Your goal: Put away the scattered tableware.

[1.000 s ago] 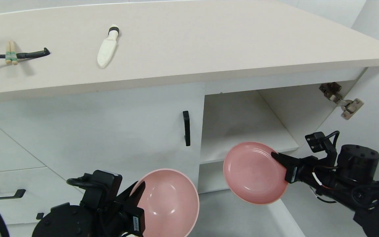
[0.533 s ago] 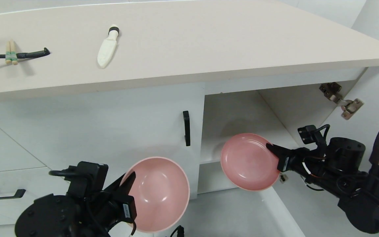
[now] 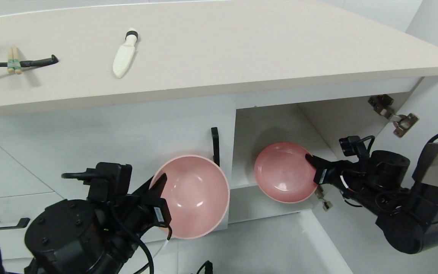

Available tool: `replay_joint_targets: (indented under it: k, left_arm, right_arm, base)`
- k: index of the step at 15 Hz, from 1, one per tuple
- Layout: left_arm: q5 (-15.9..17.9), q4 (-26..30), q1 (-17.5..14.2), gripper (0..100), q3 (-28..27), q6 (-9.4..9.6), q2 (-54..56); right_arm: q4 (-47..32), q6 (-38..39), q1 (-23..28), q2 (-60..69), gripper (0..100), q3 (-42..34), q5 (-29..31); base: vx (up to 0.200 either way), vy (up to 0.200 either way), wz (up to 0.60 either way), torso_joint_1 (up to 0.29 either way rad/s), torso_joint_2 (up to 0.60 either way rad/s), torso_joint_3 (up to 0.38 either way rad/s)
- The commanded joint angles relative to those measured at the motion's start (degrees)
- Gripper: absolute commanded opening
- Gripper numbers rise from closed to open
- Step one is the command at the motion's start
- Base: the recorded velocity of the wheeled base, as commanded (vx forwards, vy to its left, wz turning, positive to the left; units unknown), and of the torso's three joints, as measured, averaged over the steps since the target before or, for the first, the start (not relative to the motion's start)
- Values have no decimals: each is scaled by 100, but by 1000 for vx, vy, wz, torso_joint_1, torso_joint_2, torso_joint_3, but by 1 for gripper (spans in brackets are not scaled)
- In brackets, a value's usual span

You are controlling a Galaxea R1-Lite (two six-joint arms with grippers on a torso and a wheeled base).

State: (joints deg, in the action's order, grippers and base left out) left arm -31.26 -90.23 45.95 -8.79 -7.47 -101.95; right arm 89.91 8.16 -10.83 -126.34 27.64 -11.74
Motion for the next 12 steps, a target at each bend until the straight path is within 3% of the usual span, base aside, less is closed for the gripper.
replay_joint_targets:
  k: [1,3,12]
  left_arm:
    - [32,23,705,0,545,-17,553]
    - [32,23,828,0,712,0,624]
    - [32,23,784,0,712,18,571]
  right_arm:
    - [9,2,-7,-101,0,137,-4]
    - [9,11,-7,-206,0,357,-4]
    - [9,626,-51,-892,0,1174,23]
  base:
    - [0,0,0,0,0,0]
    - [0,0,0,0,0,0]
    - [0,0,0,0,0,0]
